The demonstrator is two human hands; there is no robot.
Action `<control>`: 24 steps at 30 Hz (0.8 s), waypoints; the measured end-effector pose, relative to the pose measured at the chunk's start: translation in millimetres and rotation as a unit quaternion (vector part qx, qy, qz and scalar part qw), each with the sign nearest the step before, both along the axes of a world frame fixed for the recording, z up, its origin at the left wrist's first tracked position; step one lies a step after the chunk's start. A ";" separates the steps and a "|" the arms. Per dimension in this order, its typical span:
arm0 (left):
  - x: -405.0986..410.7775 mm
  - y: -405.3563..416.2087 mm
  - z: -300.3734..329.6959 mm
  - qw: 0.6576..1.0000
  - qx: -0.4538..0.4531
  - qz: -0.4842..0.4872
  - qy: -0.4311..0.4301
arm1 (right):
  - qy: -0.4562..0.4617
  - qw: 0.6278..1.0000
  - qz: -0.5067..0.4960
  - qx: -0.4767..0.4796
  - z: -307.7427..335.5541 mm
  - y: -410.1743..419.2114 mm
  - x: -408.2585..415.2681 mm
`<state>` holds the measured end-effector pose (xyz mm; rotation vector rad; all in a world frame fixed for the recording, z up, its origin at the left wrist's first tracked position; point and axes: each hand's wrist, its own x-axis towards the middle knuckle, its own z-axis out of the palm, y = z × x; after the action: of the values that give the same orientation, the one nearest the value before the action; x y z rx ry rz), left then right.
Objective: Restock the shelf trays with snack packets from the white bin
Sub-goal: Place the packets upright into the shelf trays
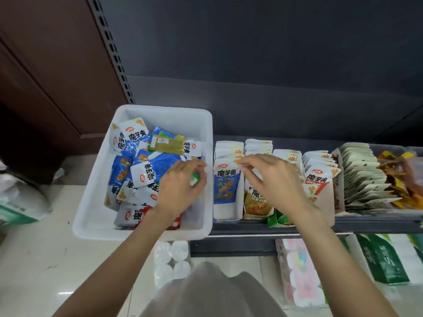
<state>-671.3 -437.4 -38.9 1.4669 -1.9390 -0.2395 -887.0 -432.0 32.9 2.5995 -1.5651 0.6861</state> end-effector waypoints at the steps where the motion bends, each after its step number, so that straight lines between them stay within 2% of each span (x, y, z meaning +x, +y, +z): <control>1: 21.3 -2.3 -3.9 1.000 0.009 0.021 -0.022 | -0.010 1.000 0.022 -0.001 1.8 -3.3 16.0; 4: 77.5 -11.3 -24.3 0.984 0.127 0.065 -0.106 | 0.017 0.995 0.082 0.053 -9.5 -20.1 71.3; 6: 102.0 -17.0 -34.3 0.959 0.236 0.073 -0.143 | 0.073 0.983 0.100 0.137 -28.6 -35.4 111.5; 8: 115.7 -20.9 -41.3 0.940 0.289 0.060 -0.170 | 0.142 0.967 0.112 0.181 -52.9 -51.8 144.5; 11: 121.7 -24.8 -43.4 0.944 0.246 0.037 -0.216 | 0.228 0.946 0.096 0.207 -82.3 -67.7 172.6; 14: 127.4 -25.0 -40.6 0.943 0.232 0.016 -0.238 | 0.251 0.947 0.072 0.189 -95.4 -64.3 184.6; 15: 131.1 -24.3 -39.2 0.949 0.225 0.010 -0.221 | 0.249 0.951 0.069 0.169 -94.6 -61.9 185.5; 17: 137.2 -21.9 -32.0 0.978 0.185 0.013 -0.090 | 0.229 0.961 0.057 0.142 -83.8 -56.7 184.1; 18: 138.2 -19.6 -24.9 0.985 0.170 0.029 0.020 | 0.190 0.972 0.033 0.136 -76.4 -54.5 181.0; 19: 137.1 -15.7 -14.4 0.972 0.170 0.053 0.156 | 0.113 0.984 -0.003 0.141 -67.9 -50.6 177.1; 20: 133.9 -11.5 -3.7 0.933 0.187 0.070 0.299 | 0.000 0.985 -0.044 0.166 -59.8 -46.4 172.6; 21: 129.4 -7.1 8.0 0.883 0.212 0.080 0.411 | -0.145 0.964 -0.077 0.207 -51.8 -41.4 167.0; 22: 125.1 -3.6 17.3 0.841 0.243 0.078 0.477 | -0.294 0.915 -0.089 0.263 -43.9 -34.9 161.5; 23: 120.8 -0.6 23.7 0.818 0.278 0.056 0.500 | -0.410 0.849 -0.086 0.321 -36.1 -27.4 157.0; 24: 116.1 1.9 28.4 0.810 0.308 0.018 0.499 | -0.482 0.793 -0.077 0.364 -30.4 -19.9 153.3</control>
<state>-555.3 -435.5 -10.5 1.2947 -0.9634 -1.4160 -733.7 -451.9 2.5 2.5845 -2.7233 1.9458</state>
